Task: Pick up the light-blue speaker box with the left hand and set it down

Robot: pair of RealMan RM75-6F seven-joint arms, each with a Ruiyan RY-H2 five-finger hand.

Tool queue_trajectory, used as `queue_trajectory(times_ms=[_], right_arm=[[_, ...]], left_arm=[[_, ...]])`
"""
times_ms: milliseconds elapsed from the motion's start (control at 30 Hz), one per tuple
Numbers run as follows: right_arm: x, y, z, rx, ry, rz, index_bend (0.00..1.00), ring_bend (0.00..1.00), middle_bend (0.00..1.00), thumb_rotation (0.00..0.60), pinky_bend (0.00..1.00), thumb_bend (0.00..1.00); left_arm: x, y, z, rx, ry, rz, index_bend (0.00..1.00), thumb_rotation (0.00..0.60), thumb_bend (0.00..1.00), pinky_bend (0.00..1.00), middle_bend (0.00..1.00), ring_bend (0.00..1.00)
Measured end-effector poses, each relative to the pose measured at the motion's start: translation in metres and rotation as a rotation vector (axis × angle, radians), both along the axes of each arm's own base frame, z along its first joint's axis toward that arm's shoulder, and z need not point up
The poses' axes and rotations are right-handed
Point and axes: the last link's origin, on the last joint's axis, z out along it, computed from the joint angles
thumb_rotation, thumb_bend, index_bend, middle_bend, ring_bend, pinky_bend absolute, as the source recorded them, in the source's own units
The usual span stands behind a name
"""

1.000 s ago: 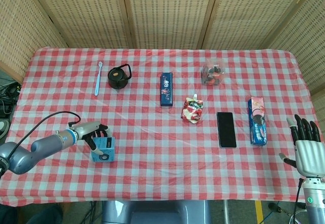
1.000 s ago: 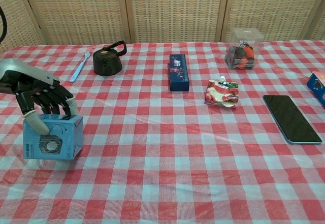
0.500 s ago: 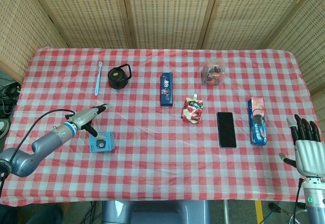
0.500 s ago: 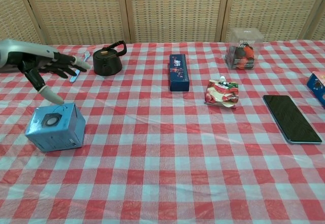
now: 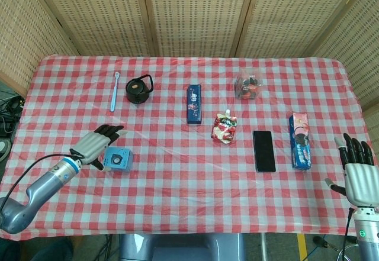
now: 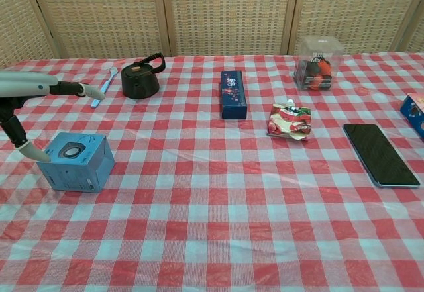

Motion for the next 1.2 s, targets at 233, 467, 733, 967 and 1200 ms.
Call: queue_trajectory(times_ms=[233, 467, 733, 967, 1200], right_arm=[[-0.001, -0.001, 0.002, -0.005, -0.003, -0.002, 0.00, 0.00, 0.00, 0.600, 0.00, 0.00], [-0.002, -0.001, 0.000, 0.000, -0.004, -0.004, 0.00, 0.00, 0.00, 0.600, 0.00, 0.00], [-0.002, -0.001, 0.000, 0.003, -0.005, -0.007, 0.00, 0.00, 0.00, 0.600, 0.00, 0.00], [-0.002, -0.001, -0.001, 0.005, -0.003, -0.008, 0.00, 0.00, 0.00, 0.600, 0.00, 0.00], [-0.003, -0.001, -0.002, 0.007, -0.003, -0.009, 0.00, 0.00, 0.00, 0.600, 0.00, 0.00]], left_arm=[[-0.007, -0.020, -0.023, 0.095, 0.080, -0.078, 0.00, 0.600, 0.00, 0.06, 0.00, 0.00], [-0.019, -0.030, -0.040, 0.124, 0.110, -0.077, 0.11, 0.600, 0.00, 0.16, 0.02, 0.06], [-0.021, -0.028, -0.046, 0.198, 0.071, -0.103, 0.40, 0.600, 0.02, 0.32, 0.24, 0.27], [-0.021, -0.030, -0.043, 0.217, 0.050, -0.109, 0.49, 0.600, 0.13, 0.35, 0.31, 0.33], [-0.013, -0.030, -0.023, 0.168, 0.009, -0.072, 0.50, 0.600, 0.16, 0.35, 0.33, 0.34]])
